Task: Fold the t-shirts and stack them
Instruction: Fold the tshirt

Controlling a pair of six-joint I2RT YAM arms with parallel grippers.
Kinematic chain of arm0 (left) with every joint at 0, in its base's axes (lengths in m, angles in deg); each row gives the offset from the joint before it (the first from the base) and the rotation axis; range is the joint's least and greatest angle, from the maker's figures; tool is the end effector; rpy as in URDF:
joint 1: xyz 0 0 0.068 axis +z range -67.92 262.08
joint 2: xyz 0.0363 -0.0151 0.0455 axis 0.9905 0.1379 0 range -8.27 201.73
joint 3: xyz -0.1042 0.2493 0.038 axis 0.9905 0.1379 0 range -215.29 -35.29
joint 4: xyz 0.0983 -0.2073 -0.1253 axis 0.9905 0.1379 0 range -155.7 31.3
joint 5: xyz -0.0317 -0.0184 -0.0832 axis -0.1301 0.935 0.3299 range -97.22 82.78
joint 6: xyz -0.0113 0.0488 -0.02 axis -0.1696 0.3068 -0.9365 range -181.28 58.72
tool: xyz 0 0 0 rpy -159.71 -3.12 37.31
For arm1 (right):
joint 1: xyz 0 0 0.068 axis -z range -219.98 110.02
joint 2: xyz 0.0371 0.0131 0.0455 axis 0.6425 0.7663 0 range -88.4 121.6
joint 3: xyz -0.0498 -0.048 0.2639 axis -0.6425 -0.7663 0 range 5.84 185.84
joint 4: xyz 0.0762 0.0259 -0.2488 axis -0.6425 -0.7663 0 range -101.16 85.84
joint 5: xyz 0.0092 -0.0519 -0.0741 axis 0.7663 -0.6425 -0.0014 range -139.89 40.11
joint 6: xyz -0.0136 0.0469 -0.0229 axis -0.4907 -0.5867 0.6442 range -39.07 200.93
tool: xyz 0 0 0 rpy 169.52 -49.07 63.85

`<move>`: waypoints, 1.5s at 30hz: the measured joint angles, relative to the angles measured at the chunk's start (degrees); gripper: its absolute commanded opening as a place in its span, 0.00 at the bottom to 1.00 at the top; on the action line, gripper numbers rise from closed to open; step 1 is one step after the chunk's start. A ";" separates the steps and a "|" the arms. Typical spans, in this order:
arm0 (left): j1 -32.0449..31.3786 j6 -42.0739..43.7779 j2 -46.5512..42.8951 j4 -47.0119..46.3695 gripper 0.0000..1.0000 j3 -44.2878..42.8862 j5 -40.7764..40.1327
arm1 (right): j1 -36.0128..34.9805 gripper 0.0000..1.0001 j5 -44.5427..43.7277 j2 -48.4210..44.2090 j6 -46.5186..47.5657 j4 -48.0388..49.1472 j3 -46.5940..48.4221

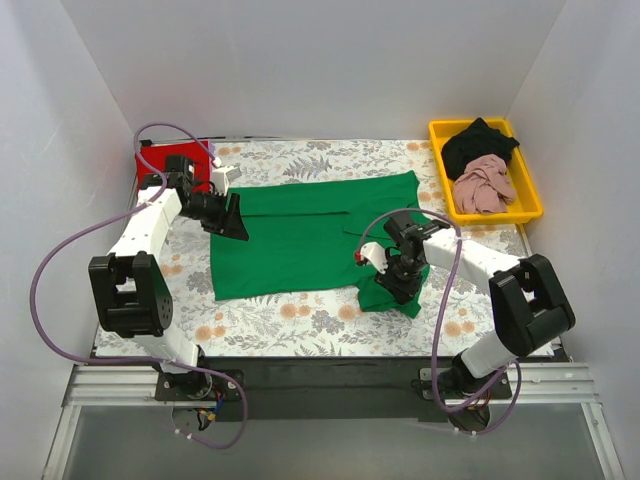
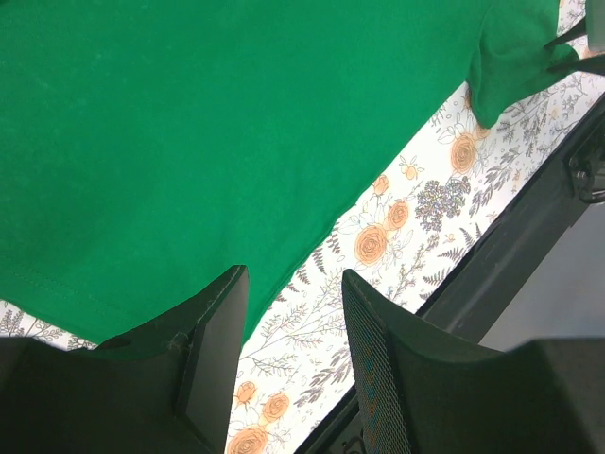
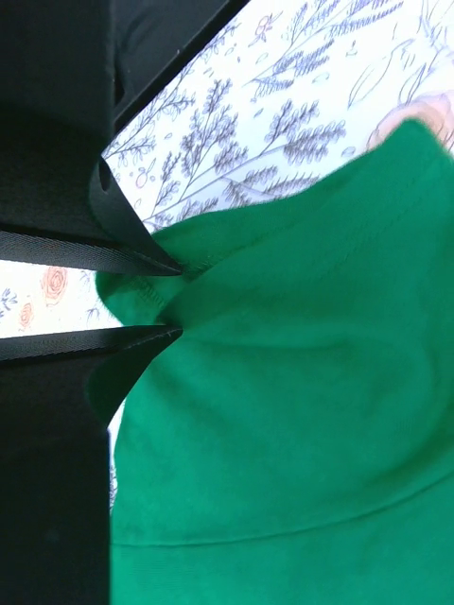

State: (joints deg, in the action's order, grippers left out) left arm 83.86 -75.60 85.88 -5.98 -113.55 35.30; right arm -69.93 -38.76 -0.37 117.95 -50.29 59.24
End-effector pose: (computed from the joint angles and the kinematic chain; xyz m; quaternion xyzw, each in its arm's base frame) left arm 0.3166 -0.0143 0.2704 -0.0845 0.9219 -0.3703 0.0767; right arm 0.2255 0.1379 0.1799 -0.5539 0.8231 0.0916 0.0860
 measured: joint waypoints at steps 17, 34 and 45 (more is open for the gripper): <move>0.00 0.17 -0.07 1.57 0.43 0.02 0.13 | -7.13 0.32 14.73 -4.15 0.33 -7.87 5.46; 0.00 -0.22 0.50 1.97 0.43 -0.22 0.46 | 3.19 0.22 -7.34 -1.62 -0.81 2.43 0.28; 0.00 0.02 0.79 1.95 0.43 -0.07 0.37 | -4.66 0.22 -4.39 -2.86 -1.95 1.68 -1.33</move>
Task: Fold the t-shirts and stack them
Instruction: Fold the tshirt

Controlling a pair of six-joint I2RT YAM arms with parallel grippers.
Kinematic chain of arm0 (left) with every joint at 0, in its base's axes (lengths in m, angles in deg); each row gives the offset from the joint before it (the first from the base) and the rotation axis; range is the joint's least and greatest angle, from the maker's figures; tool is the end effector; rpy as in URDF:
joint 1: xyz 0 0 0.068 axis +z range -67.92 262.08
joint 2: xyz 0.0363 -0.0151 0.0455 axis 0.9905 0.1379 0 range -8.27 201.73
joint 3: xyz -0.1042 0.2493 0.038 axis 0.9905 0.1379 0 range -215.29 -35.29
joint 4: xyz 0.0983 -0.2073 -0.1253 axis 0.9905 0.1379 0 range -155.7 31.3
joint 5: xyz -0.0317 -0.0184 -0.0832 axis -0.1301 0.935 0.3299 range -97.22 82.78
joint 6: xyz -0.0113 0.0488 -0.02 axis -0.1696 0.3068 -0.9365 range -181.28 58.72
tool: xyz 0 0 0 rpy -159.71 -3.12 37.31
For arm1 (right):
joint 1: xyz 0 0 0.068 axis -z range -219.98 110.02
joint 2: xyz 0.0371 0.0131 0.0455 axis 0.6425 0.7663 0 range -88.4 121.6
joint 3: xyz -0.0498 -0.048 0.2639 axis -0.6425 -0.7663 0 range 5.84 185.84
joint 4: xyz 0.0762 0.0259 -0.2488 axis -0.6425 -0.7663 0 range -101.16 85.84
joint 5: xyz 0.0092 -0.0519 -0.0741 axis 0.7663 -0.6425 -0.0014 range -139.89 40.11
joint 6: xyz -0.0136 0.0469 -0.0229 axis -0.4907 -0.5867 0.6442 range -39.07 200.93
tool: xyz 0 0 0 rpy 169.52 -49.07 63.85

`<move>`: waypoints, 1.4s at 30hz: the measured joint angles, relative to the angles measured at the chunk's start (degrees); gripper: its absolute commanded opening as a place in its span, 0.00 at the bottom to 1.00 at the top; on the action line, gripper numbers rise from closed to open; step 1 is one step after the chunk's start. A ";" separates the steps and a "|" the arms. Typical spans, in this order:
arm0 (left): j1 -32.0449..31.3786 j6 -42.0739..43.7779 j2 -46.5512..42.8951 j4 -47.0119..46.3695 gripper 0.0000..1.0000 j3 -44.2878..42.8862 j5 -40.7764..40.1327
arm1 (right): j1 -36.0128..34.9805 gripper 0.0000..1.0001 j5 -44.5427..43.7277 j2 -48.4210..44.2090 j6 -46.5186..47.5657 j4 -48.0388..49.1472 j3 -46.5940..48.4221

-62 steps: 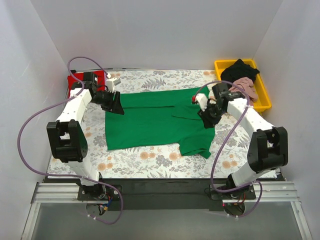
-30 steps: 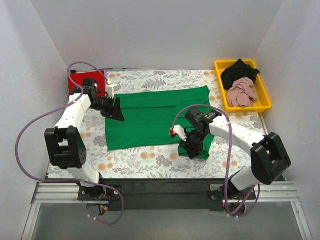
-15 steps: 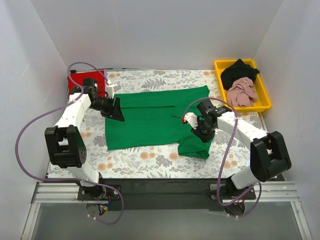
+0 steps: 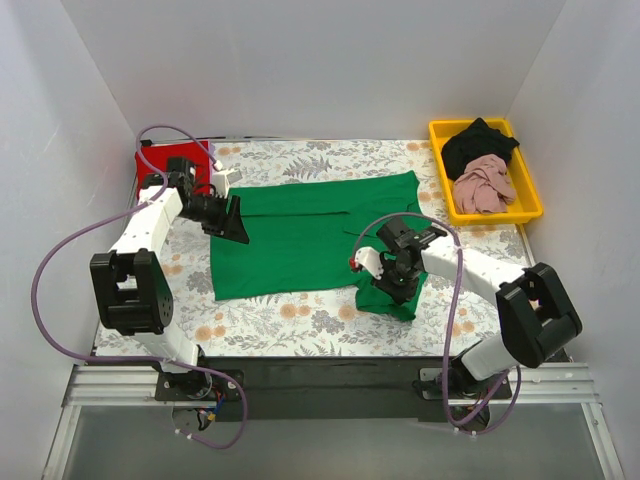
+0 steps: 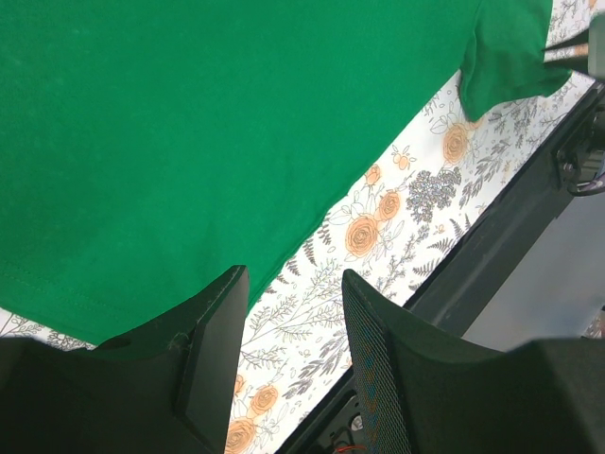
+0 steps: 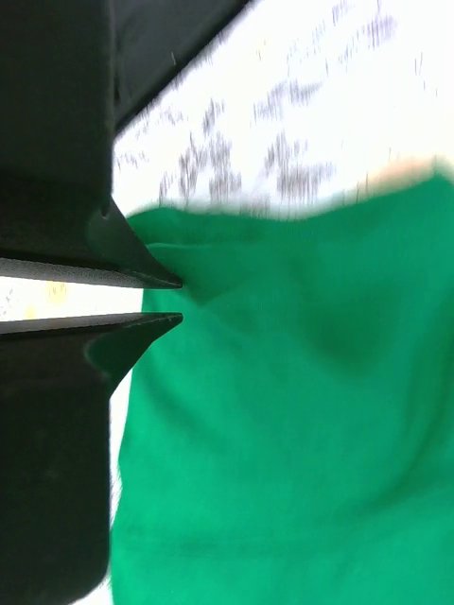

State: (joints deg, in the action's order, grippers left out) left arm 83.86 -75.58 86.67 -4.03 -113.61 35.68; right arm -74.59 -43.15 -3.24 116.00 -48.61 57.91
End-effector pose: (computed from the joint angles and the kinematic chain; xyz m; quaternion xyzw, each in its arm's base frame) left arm 0.3155 -0.0145 0.2660 -0.0926 0.9220 -0.3719 0.0547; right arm 0.2111 0.1508 0.1863 -0.5722 0.8108 0.0580 0.1086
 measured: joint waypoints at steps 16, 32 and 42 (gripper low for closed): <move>0.33 2.99 0.61 2.16 0.46 1.03 0.24 | 0.02 0.36 12.85 -1.33 5.44 -10.19 4.39; 3.43 10.97 5.09 9.31 0.60 0.57 2.25 | 13.44 0.41 2.12 4.55 13.00 -4.44 7.39; 4.52 12.41 5.07 8.52 0.60 2.27 -0.02 | 13.51 0.34 0.42 8.22 14.88 0.81 4.20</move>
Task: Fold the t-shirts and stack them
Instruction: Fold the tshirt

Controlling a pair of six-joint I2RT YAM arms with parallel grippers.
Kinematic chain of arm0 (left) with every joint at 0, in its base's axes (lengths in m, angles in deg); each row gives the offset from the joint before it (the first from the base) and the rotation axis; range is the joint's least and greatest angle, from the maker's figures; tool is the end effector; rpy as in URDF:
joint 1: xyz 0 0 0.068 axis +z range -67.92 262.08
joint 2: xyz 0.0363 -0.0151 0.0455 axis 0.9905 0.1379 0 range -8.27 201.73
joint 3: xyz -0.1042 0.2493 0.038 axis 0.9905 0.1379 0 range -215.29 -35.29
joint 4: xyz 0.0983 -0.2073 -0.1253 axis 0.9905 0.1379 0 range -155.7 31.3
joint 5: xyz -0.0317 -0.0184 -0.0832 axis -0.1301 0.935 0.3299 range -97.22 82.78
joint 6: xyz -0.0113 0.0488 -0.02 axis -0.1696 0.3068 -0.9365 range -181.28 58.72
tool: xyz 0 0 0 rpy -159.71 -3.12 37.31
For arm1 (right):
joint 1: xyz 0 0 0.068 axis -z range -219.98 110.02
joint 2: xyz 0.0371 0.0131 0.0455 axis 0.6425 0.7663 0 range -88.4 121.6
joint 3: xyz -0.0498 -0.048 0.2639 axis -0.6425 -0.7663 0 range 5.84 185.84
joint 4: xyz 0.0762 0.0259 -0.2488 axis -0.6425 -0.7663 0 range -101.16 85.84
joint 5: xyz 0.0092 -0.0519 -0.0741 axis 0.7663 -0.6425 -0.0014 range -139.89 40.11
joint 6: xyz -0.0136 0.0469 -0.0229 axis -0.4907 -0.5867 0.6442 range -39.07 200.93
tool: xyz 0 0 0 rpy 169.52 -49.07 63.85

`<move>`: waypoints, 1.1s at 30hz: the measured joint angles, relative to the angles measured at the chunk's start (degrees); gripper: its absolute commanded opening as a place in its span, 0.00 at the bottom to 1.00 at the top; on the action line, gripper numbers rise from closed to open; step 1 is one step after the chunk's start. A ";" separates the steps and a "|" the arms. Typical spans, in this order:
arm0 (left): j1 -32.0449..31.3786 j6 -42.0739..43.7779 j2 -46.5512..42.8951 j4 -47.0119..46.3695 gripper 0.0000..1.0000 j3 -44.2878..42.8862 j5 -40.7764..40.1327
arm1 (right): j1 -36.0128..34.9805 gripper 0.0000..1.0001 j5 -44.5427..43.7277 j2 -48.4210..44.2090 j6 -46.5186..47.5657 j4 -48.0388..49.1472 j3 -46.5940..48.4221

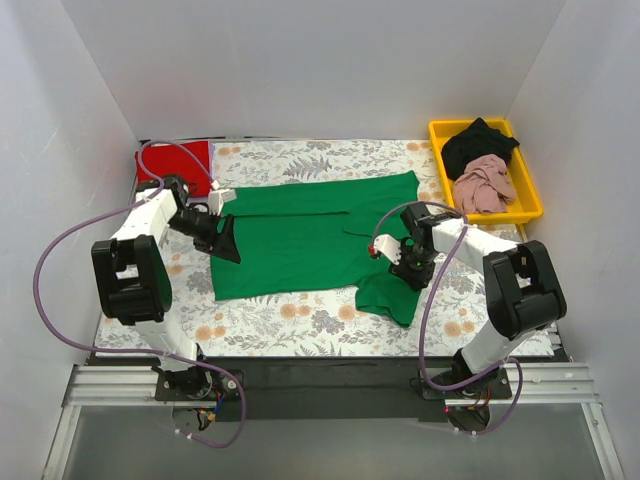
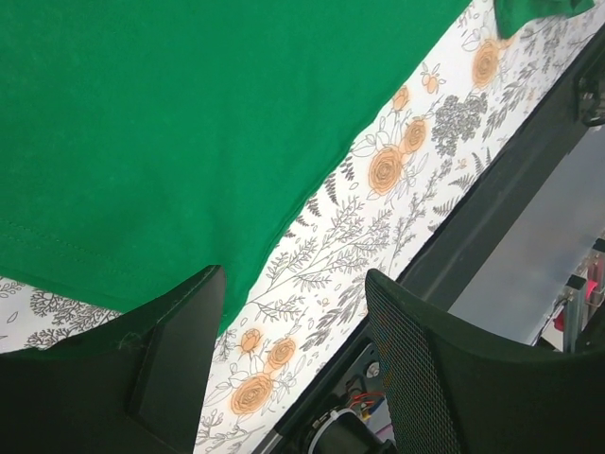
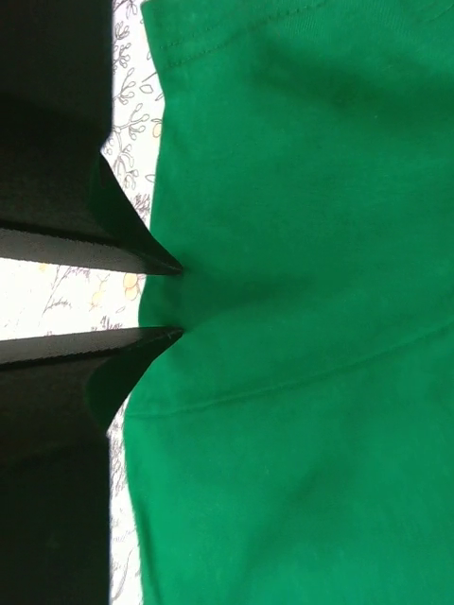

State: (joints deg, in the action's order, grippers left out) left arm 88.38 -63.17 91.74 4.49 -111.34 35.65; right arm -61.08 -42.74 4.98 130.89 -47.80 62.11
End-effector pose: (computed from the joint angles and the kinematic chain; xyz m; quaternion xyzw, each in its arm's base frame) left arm 0.3077 0.0095 0.2291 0.0797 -0.9269 0.3662 0.0196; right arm 0.2641 0.1067 0.1691 -0.5822 0.8066 0.0402 0.0934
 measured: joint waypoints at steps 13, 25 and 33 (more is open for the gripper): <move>0.02 21.64 -5.92 -2.08 0.49 12.70 -6.71 | -0.20 0.01 -1.88 -1.88 -0.04 3.85 -3.78; -0.02 38.86 -15.26 -7.76 0.45 22.53 -10.71 | -0.28 0.01 -1.66 -2.16 -1.09 3.54 -4.00; -0.66 39.91 -14.91 -12.68 0.46 25.90 -13.18 | -0.28 0.01 -1.64 -2.16 -1.79 3.28 -3.98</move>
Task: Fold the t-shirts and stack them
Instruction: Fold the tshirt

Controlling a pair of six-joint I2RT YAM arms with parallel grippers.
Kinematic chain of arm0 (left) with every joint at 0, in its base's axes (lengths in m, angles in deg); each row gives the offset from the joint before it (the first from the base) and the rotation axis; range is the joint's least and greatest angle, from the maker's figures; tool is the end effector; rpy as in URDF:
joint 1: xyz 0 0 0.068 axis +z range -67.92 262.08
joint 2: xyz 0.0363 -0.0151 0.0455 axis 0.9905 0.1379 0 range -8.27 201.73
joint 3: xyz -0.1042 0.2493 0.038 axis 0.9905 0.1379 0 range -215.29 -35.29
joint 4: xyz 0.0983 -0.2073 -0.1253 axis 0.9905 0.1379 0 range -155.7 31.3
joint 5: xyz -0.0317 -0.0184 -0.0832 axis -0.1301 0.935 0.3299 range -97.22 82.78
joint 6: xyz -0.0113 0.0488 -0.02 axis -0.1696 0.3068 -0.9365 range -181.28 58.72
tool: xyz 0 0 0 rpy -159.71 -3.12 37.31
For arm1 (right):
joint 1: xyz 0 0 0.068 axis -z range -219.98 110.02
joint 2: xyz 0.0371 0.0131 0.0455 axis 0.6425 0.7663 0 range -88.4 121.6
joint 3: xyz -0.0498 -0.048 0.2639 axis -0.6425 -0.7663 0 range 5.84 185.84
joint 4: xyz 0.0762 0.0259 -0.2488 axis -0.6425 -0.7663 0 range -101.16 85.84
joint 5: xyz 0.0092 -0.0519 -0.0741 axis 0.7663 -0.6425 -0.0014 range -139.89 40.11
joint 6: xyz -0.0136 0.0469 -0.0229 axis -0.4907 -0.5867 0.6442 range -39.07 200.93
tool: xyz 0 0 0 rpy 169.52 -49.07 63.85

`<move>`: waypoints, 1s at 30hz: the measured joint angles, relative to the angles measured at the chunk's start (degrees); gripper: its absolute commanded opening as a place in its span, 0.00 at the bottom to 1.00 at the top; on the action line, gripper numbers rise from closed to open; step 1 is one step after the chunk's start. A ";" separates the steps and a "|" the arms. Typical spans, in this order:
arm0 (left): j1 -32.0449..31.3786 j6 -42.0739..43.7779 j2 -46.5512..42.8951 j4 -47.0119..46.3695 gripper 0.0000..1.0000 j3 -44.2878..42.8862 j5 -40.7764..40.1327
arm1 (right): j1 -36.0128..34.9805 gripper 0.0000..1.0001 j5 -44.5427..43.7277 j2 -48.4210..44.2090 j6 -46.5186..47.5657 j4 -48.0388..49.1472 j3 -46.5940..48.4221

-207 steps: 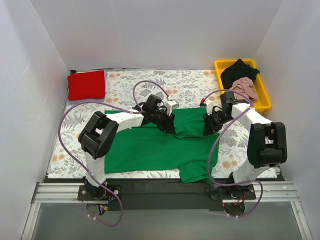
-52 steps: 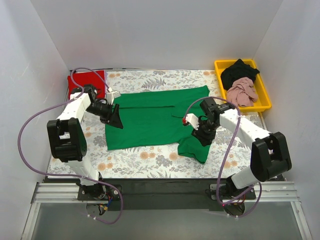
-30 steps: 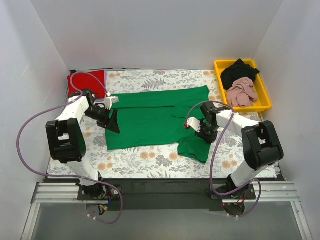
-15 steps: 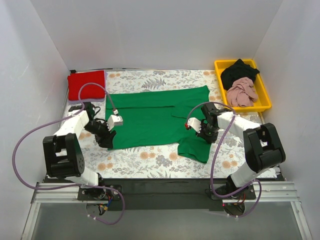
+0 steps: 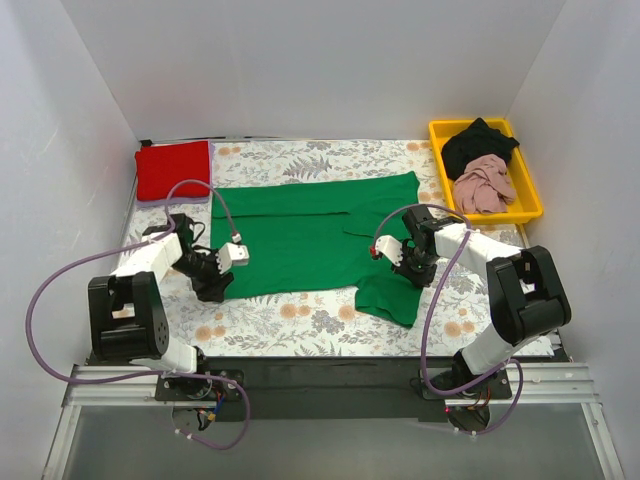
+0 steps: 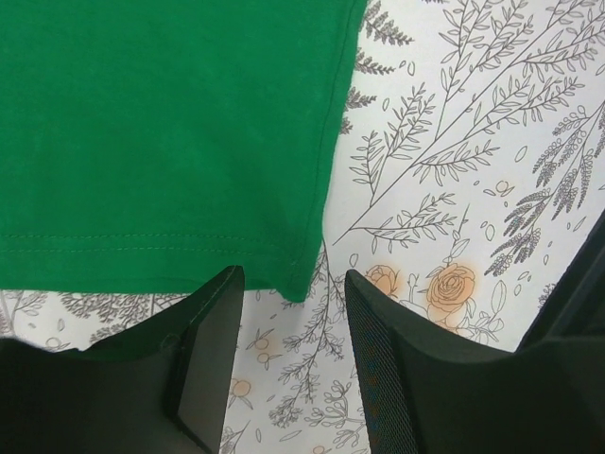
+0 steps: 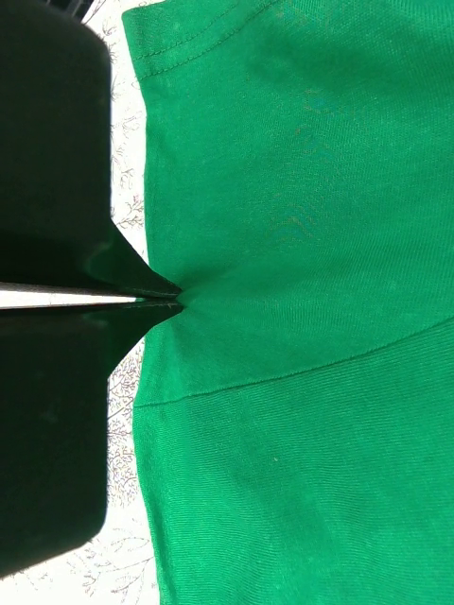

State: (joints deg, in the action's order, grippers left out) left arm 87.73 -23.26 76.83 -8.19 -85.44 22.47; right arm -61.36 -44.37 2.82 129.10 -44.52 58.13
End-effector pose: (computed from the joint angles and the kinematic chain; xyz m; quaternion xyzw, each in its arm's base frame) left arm 0.2287 0.0048 0.1806 0.2641 0.9296 -0.2455 0.0760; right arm 0.2542 0.1032 0.1626 -0.5709 0.8143 0.0251 0.1018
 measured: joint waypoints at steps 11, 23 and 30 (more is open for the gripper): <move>-2.95 -0.87 -0.39 -5.99 0.27 5.03 -2.45 | 0.00 0.01 0.02 0.00 -0.57 -0.22 0.04; -3.52 0.20 -4.83 -6.45 0.00 7.80 -4.07 | 0.00 0.01 1.68 -5.40 -1.18 -3.96 -0.90; -3.04 1.38 -11.04 -0.11 0.00 7.58 -3.82 | 0.00 0.01 4.33 -12.94 -1.33 -8.87 -2.25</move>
State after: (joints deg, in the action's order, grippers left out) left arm 84.69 -21.88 65.80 -8.30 -77.86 18.65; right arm -61.36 -40.05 -10.12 127.76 -53.39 55.88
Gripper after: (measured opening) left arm 0.022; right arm 0.020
